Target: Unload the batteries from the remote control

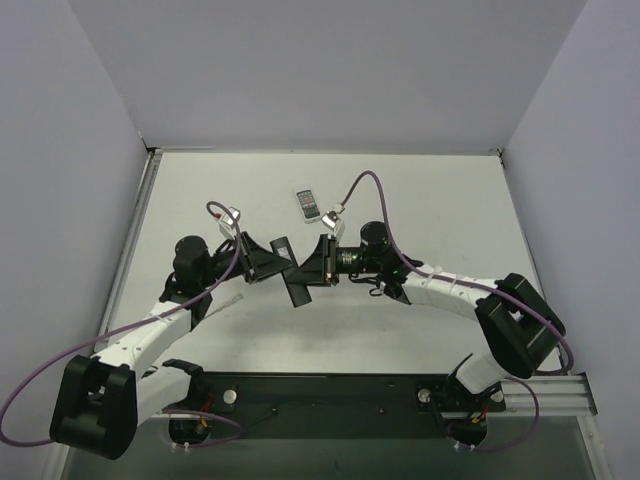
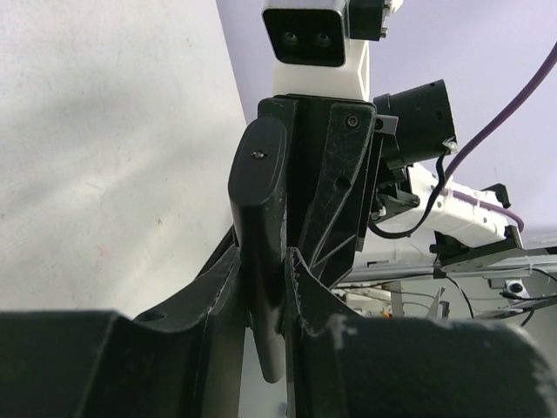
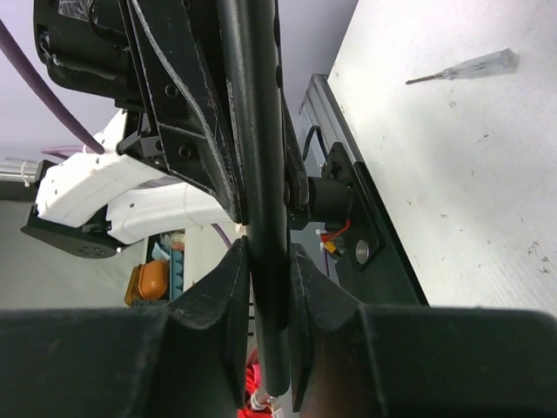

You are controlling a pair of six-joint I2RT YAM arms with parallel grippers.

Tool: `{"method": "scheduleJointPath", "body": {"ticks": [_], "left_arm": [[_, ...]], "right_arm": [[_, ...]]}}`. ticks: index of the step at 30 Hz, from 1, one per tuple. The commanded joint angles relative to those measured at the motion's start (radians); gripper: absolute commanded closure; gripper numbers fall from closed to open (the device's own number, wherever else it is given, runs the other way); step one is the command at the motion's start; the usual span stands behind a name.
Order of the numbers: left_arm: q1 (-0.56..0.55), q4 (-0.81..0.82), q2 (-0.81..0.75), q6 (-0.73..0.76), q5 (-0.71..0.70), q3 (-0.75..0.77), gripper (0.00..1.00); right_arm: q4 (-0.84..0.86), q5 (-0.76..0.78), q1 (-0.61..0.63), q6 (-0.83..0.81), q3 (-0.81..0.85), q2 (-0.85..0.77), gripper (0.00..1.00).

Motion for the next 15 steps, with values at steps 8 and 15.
{"method": "scheduleJointPath", "body": {"ticks": [8,15], "left_arm": [[0.09,-0.068,0.076,0.206,-0.111,0.172,1.0],[0.088,-0.123,0.068,0.288,-0.155,0.162,1.0]], "right_arm": [[0.241,0.011,0.114,0.125,-0.26,0.074,0.97],[0.02,0.06,0.145,0.036,-0.268,0.025,0.94]]}}
